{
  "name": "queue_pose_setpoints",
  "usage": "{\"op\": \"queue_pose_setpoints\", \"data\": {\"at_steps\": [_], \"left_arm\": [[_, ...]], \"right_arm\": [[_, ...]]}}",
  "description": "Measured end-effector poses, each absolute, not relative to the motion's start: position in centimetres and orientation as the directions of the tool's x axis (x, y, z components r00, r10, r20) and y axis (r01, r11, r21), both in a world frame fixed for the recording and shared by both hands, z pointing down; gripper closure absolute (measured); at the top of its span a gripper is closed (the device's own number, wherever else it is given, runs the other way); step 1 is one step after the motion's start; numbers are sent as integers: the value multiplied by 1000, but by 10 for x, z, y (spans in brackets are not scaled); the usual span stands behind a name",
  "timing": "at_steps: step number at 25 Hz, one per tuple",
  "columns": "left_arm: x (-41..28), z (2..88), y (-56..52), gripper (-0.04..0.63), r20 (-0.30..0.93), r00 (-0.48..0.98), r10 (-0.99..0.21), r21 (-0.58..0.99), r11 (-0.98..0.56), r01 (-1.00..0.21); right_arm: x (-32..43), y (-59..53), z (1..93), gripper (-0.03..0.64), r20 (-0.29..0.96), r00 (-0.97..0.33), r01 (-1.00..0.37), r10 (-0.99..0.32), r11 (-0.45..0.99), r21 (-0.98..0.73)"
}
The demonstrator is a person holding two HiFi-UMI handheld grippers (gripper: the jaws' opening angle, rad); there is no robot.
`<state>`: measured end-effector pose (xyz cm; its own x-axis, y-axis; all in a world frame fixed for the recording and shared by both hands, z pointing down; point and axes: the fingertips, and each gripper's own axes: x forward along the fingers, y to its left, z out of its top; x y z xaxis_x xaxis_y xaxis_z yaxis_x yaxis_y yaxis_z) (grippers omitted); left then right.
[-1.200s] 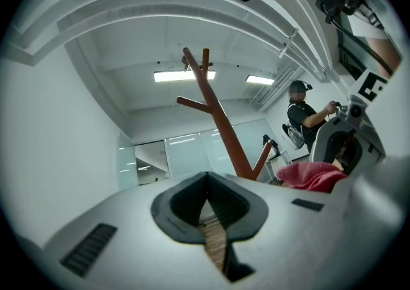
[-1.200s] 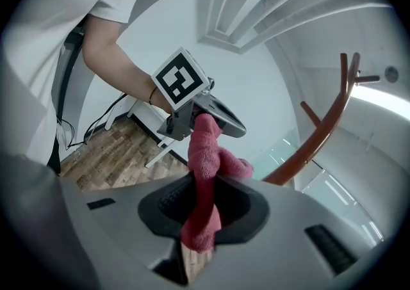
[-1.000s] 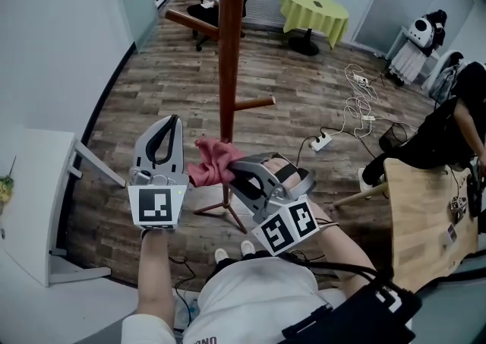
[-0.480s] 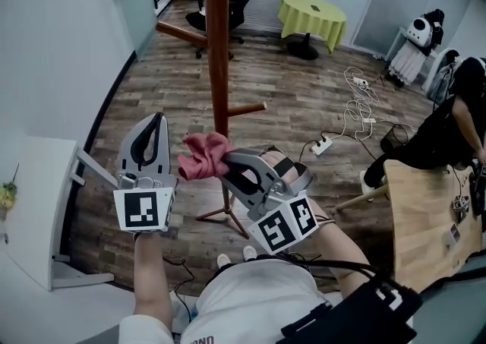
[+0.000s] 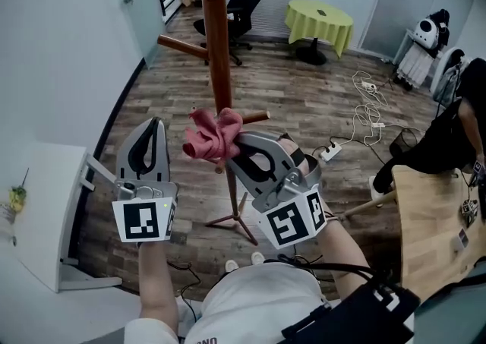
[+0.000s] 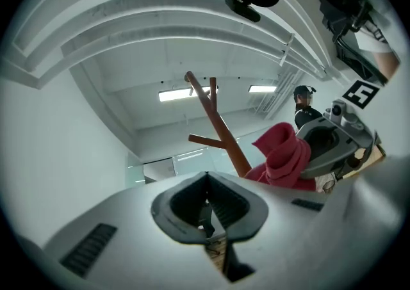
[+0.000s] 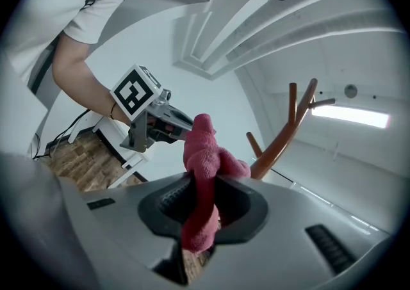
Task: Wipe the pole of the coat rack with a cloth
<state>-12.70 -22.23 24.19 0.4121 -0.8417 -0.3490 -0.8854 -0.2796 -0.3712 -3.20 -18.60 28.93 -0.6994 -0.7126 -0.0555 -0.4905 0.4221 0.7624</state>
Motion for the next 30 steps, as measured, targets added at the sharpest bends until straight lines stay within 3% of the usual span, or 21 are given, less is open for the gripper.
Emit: {"op": "queue_pose_setpoints", "data": {"at_steps": [10,14,20,30], "left_arm": [[-122,225,-217,583,-389,427,-816,-403,-266,-876],[-116,218,-217,583,-394,426,-814,-389,-272,-880],[-114,214,-224,583,-400,435,-807,-399,-274,-875],[-117,224,-227,583,-398,437,-807,-393,-281,-876]], "right_arm": [[-11,-199,254,534,-191,-654,-613,-732,364,701],[4,-208,254,534,-165,-606,-644,-778,358,676],[21,-217,242,535,-229,-544,-733,-807,324,598],[22,-220,246,535,-243,-523,-749,-817,304,589]]}}
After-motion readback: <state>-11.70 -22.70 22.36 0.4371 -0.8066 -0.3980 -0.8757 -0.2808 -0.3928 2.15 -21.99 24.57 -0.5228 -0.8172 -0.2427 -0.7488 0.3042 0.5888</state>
